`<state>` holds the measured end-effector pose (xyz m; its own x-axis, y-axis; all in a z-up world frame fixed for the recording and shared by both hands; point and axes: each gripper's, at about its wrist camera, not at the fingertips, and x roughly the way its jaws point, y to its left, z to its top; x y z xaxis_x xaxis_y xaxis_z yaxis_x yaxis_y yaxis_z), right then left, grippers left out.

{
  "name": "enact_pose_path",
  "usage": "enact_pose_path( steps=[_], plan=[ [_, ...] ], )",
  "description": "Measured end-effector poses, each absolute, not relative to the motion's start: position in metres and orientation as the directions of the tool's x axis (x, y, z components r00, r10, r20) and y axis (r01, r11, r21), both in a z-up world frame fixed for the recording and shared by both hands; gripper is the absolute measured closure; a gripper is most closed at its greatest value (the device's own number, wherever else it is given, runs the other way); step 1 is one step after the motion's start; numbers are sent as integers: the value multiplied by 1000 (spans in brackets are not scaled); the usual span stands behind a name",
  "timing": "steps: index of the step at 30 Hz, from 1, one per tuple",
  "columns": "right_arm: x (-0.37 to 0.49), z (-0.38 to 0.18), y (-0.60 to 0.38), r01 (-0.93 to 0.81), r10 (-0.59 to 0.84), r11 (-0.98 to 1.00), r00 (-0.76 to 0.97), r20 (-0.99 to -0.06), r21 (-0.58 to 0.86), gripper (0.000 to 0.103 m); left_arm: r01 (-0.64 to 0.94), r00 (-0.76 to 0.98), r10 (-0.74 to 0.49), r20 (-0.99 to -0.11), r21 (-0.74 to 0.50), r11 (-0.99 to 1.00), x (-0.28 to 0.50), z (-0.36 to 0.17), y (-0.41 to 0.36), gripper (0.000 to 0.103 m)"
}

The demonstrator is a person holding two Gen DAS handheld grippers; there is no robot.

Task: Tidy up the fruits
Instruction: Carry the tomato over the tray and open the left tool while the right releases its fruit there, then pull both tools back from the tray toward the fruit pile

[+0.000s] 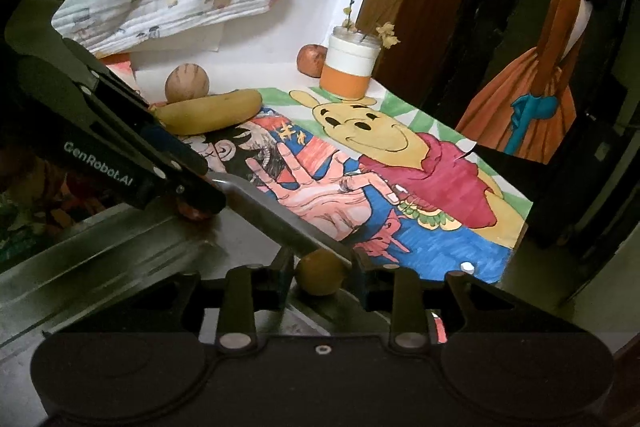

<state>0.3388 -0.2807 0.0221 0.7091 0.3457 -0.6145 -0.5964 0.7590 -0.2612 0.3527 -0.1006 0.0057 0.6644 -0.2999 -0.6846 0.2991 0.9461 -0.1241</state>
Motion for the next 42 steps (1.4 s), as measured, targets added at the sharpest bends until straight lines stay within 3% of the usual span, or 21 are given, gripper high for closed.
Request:
enact_pose_path(
  steps=[2, 7, 12, 19, 27, 42],
  plan=[
    [336, 24, -281, -593, 336, 759, 711, -617, -270, 65, 298, 666, -310, -678, -140, 944, 352, 7, -98, 60],
    [323, 34, -285, -570, 329, 777, 731, -598, -268, 57, 258, 683, -325, -654, -200, 945, 341, 17, -87, 40],
    [293, 51, -282, -561, 339, 783, 748, -571, -270, 42, 221, 747, -326, -580, -245, 944, 308, 41, -76, 19],
    [237, 82, -270, -558, 362, 786, 764, -534, -265, 18, 186, 814, -283, -507, -235, 954, 252, 73, -59, 1],
    [178, 103, -257, -546, 385, 810, 768, -511, -212, 3, 159, 850, -242, -467, -211, 965, 187, 86, -37, 0],
    [84, 117, -236, -554, 448, 828, 750, -487, -91, 1, 84, 862, -162, -480, -182, 980, 91, 74, 4, 0]
  ],
)
